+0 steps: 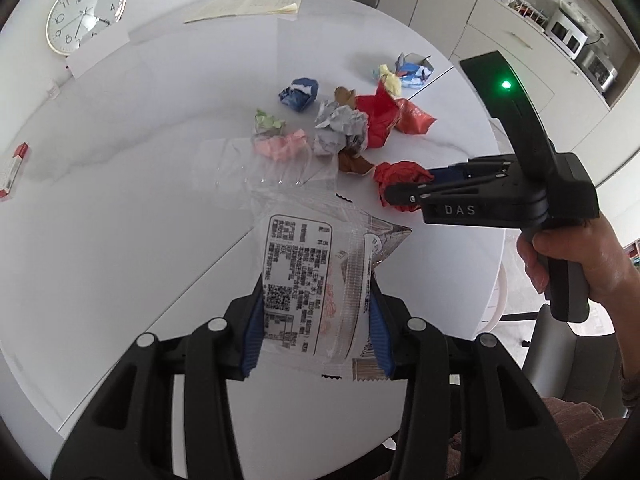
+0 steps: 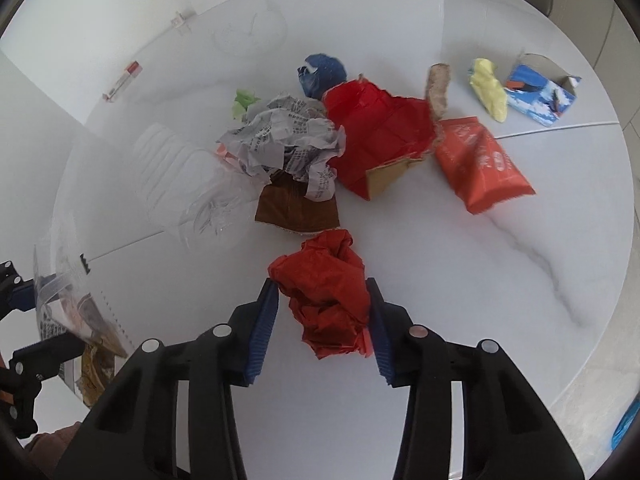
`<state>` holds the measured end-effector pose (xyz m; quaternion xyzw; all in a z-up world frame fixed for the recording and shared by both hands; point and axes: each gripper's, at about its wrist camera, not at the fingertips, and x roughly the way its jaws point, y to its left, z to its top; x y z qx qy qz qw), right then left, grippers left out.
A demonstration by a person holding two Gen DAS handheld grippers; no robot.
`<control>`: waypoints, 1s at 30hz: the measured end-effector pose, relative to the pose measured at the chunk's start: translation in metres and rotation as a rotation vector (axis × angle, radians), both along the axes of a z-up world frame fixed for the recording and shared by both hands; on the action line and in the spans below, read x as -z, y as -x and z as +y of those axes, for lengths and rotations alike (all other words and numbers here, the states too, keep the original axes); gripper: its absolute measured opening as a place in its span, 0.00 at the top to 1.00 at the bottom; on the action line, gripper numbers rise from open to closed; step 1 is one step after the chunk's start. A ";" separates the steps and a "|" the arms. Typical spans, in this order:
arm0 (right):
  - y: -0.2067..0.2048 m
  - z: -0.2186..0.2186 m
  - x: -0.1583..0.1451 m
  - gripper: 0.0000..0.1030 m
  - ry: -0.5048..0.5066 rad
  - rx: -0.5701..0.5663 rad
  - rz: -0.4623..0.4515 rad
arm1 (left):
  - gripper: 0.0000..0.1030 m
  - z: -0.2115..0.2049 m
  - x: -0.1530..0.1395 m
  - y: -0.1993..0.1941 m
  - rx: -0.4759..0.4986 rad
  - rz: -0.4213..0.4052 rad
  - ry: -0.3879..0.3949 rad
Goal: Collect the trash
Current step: 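Grasp red tissue with the right tool while the left tool carries the packet to the wastebasket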
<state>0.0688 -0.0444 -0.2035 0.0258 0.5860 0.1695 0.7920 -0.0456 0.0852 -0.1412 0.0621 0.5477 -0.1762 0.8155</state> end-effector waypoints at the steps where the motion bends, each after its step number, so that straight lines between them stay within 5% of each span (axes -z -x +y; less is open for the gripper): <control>1: 0.005 -0.007 -0.005 0.68 -0.024 0.018 -0.003 | 0.58 -0.004 -0.004 0.001 0.011 -0.008 0.004; 6: 0.045 -0.062 -0.035 0.68 -0.131 0.140 -0.041 | 0.58 -0.031 -0.018 0.006 0.086 -0.041 0.027; 14: 0.122 -0.159 -0.070 0.68 -0.115 0.328 -0.098 | 0.58 -0.095 -0.032 0.023 0.208 -0.054 0.042; 18: 0.143 -0.188 -0.054 0.67 -0.064 0.379 -0.062 | 0.58 -0.135 -0.031 0.035 0.283 -0.054 0.056; 22: 0.152 -0.207 -0.003 0.64 -0.008 0.396 0.028 | 0.58 -0.166 -0.025 0.044 0.329 -0.038 0.058; 25: 0.154 -0.219 0.032 0.37 -0.006 0.409 0.094 | 0.58 -0.186 -0.019 0.050 0.357 -0.015 0.054; 30: 0.168 -0.239 0.037 0.20 0.006 0.466 0.107 | 0.57 -0.222 -0.007 0.058 0.408 0.004 0.026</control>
